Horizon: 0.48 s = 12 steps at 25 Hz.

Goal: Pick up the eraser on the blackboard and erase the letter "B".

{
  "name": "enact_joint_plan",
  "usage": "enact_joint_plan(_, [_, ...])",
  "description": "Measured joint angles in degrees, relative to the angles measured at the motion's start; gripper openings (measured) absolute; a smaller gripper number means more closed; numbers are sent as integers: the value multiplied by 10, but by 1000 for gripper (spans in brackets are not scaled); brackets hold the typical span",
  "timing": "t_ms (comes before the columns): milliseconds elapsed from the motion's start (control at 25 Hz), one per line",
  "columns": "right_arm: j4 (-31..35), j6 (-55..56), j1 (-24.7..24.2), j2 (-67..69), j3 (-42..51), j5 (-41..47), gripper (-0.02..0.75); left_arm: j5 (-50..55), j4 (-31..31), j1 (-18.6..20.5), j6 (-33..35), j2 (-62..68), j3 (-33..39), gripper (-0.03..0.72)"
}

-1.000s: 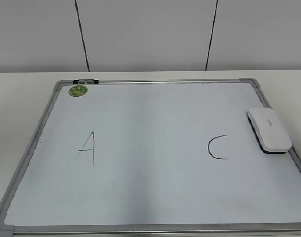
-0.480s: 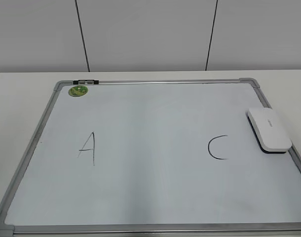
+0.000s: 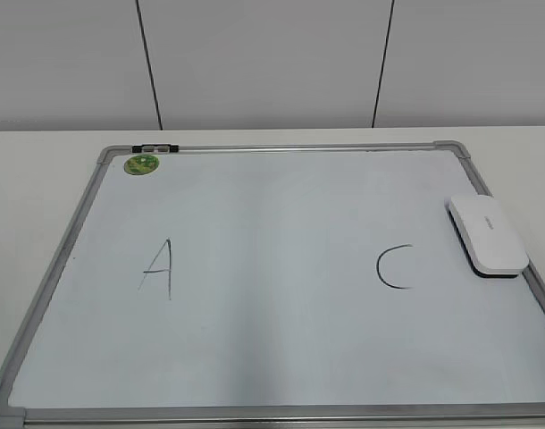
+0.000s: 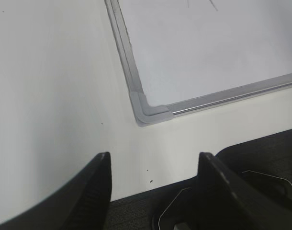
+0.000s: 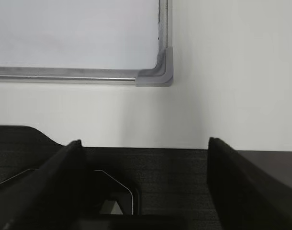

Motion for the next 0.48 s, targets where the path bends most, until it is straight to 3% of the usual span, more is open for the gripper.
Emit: enact_joint_plan(480, [2, 3, 0, 0, 27, -67, 588, -12, 5, 0, 0, 0, 25, 421])
